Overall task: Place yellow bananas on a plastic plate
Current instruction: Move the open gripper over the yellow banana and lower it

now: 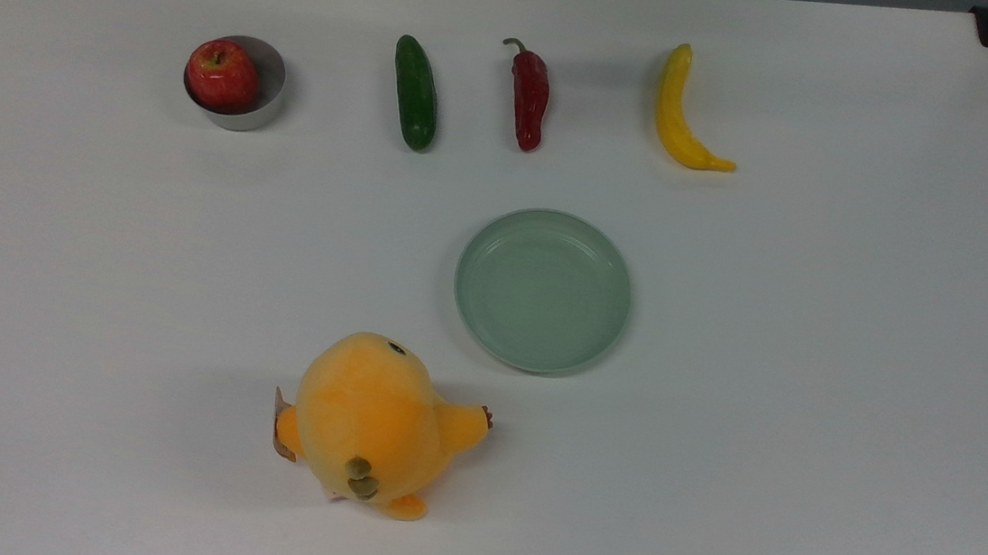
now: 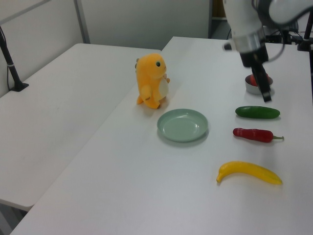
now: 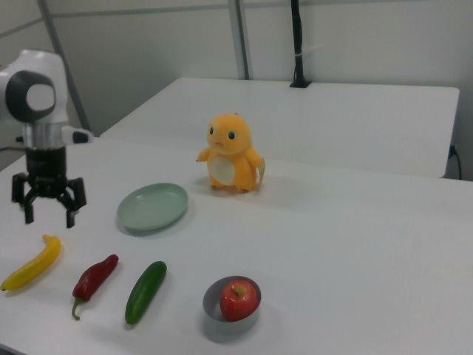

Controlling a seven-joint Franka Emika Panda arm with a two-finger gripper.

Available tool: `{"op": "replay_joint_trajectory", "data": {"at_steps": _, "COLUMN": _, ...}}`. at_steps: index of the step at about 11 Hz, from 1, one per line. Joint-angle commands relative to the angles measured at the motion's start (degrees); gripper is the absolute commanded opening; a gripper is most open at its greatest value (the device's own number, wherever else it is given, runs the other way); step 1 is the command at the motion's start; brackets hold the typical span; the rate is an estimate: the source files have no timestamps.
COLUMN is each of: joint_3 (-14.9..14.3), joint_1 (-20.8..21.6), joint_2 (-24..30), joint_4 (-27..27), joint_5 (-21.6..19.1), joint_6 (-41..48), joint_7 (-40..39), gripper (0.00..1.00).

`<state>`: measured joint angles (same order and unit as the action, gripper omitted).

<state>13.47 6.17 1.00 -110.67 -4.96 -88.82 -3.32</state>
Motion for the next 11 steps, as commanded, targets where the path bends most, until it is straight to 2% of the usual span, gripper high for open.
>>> {"op": "replay_joint_trajectory", "data": {"at_steps": 1, "joint_3": 2.8, "joint_1": 2.3, "joint_2": 0.4, "joint_4": -6.4, "joint_5": 0.0, "joint_6": -5.1, "joint_7": 1.5, "gripper": 1.0}}
{"op": "replay_joint_trajectory", "data": {"at_steps": 5, "joint_3": 5.9, "joint_1": 5.7, "joint_2": -3.8, "joint_4": -9.3, "joint_5": -0.1, "joint_6": -17.1, "joint_7": 9.5, "gripper": 1.0}}
{"op": "replay_joint_trajectory", "data": {"at_steps": 8, "joint_3": 6.1, "joint_1": 8.2, "joint_2": -5.5, "joint_4": -12.9, "joint_5": -0.1, "joint_6": -30.0, "joint_7": 16.3, "gripper": 1.0}}
{"op": "replay_joint_trajectory", "data": {"at_steps": 11, "joint_3": 6.2, "joint_1": 9.4, "joint_2": -8.4, "joint_4": -13.0, "joint_5": 0.1, "joint_6": -35.2, "joint_7": 18.8, "gripper": 1.0}}
